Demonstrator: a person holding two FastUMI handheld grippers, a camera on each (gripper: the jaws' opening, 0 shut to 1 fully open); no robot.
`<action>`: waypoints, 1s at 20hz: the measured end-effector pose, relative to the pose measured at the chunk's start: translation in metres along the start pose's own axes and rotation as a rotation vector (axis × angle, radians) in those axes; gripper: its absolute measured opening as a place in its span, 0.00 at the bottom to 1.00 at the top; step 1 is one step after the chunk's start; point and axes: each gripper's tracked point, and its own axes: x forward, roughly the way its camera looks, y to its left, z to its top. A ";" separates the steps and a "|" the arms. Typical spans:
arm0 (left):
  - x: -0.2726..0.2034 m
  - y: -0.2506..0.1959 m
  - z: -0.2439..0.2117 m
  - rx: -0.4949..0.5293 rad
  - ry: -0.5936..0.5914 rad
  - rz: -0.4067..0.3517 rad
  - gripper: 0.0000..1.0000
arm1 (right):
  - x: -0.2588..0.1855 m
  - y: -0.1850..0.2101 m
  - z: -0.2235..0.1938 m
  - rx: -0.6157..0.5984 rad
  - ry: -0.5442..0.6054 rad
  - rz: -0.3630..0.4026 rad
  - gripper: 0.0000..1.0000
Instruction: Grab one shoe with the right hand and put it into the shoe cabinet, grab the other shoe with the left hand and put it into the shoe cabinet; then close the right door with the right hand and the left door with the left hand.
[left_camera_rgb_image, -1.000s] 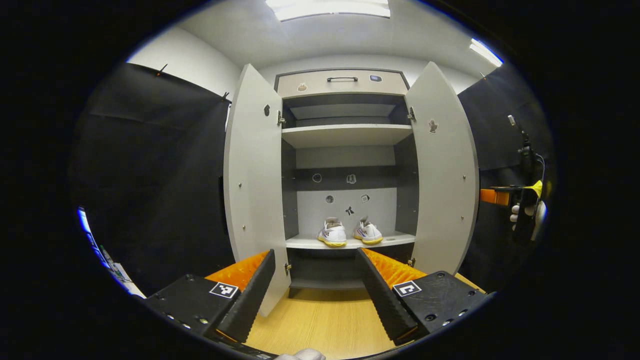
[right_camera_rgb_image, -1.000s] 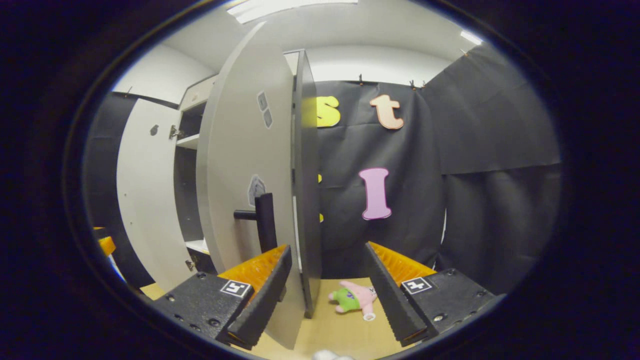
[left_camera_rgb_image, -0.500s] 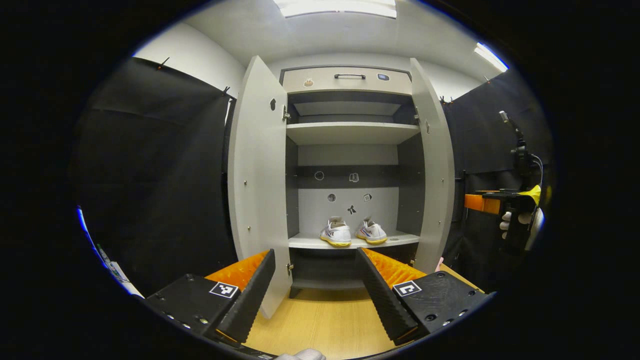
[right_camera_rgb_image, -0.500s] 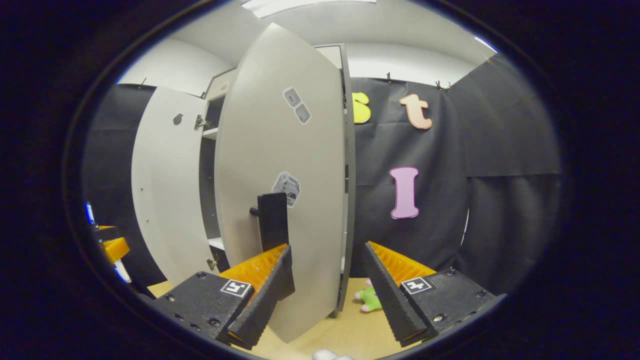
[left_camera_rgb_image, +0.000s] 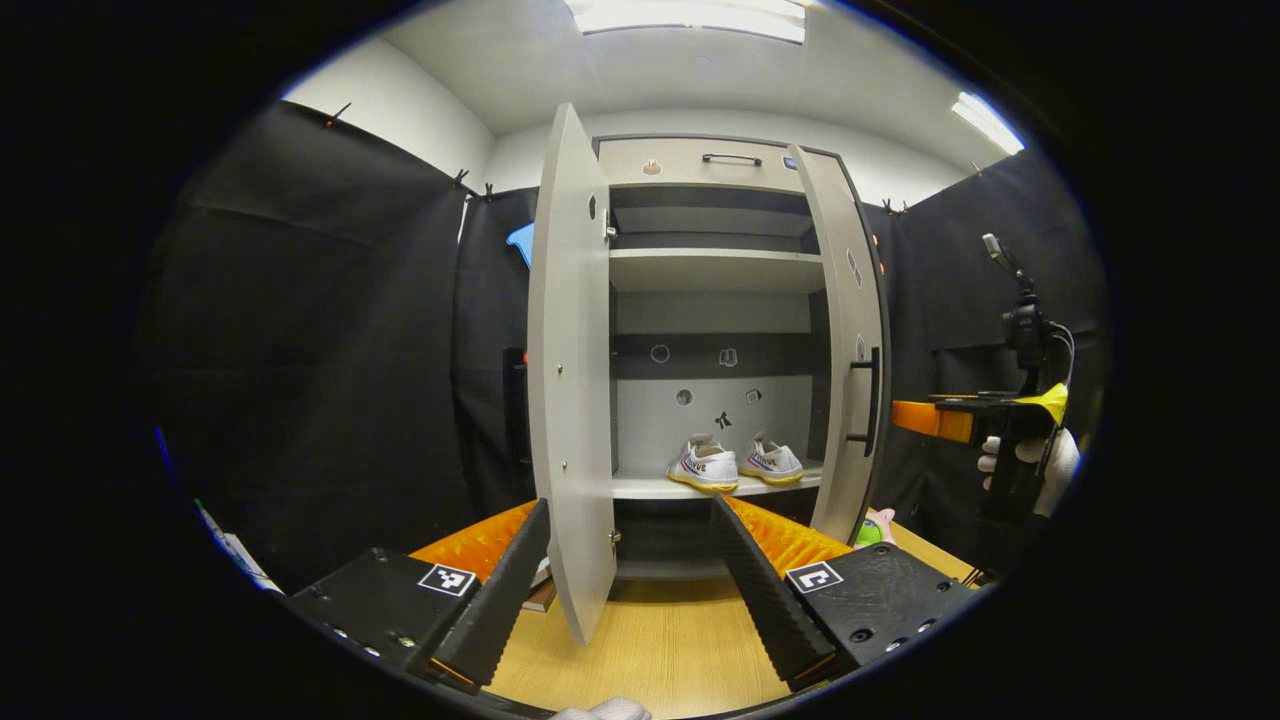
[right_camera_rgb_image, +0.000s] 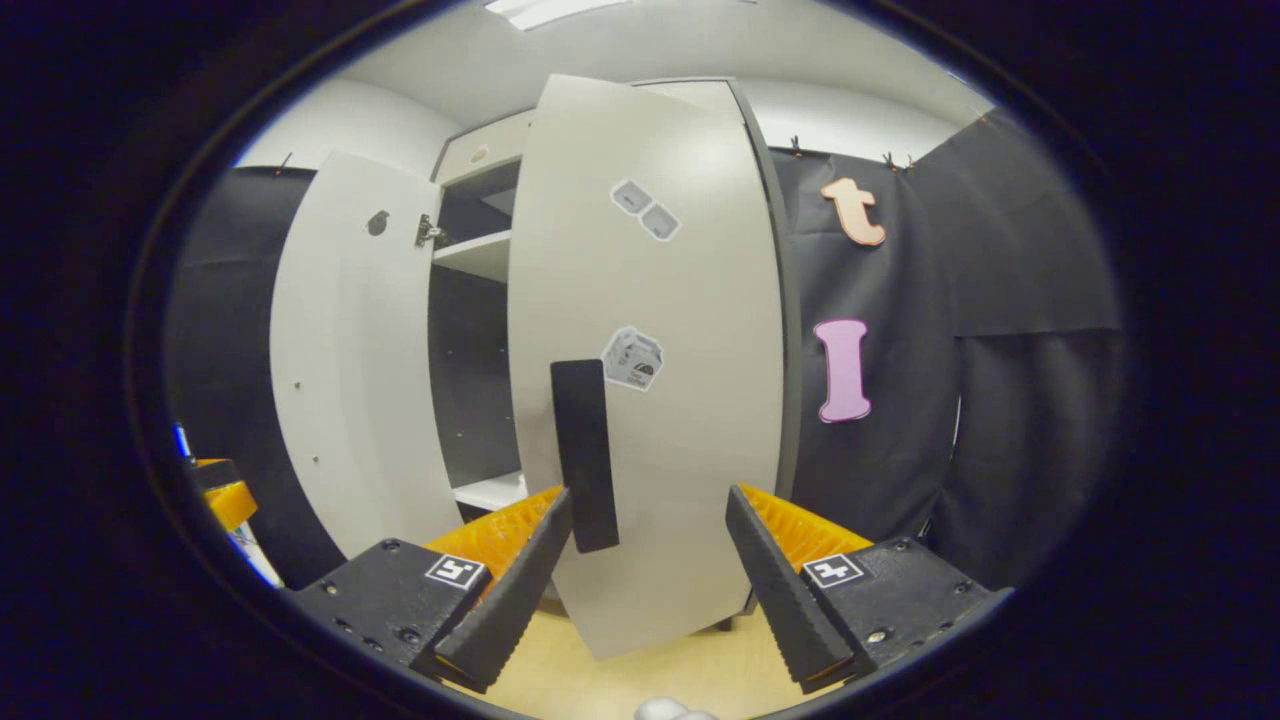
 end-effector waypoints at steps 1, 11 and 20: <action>0.001 0.003 -0.002 -0.010 0.000 -0.013 0.97 | -0.005 0.004 -0.001 -0.005 0.004 -0.002 0.99; 0.036 0.108 -0.001 -0.007 -0.023 0.068 0.96 | -0.063 0.055 -0.033 -0.047 0.069 -0.049 1.00; 0.112 0.184 0.006 0.011 -0.042 0.166 0.95 | -0.100 0.100 -0.085 -0.062 0.194 -0.012 0.99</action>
